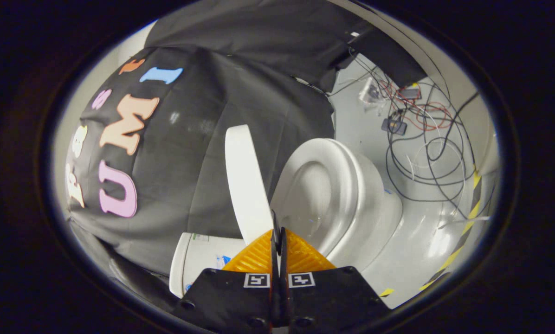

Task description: Open the toilet lid.

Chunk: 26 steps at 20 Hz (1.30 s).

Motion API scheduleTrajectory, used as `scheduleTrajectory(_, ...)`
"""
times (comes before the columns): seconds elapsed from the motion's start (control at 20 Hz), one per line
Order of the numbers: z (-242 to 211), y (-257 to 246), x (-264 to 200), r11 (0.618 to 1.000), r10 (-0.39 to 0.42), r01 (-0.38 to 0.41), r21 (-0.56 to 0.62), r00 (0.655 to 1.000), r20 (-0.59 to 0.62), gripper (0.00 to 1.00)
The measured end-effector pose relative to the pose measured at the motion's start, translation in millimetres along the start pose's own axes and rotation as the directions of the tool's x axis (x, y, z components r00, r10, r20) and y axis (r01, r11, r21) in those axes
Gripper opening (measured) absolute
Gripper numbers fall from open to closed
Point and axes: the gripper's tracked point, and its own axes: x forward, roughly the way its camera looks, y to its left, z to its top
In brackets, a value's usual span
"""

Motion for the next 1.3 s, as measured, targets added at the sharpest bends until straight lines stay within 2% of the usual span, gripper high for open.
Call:
scheduleTrajectory(0.15, -3, 20, -6, 0.996, -0.007, 0.008, -0.084, 1.000, 0.005, 0.00)
scheduleTrajectory(0.45, -6, 46, -14, 0.963, -0.040, 0.043, -0.265, 0.999, 0.017, 0.00)
scheduleTrajectory(0.85, -9, 63, -17, 0.961, -0.033, 0.047, -0.273, 0.998, 0.053, 0.00)
scheduleTrajectory(1.3, -22, 94, -25, 0.928, -0.024, 0.049, -0.370, 0.997, 0.074, 0.00)
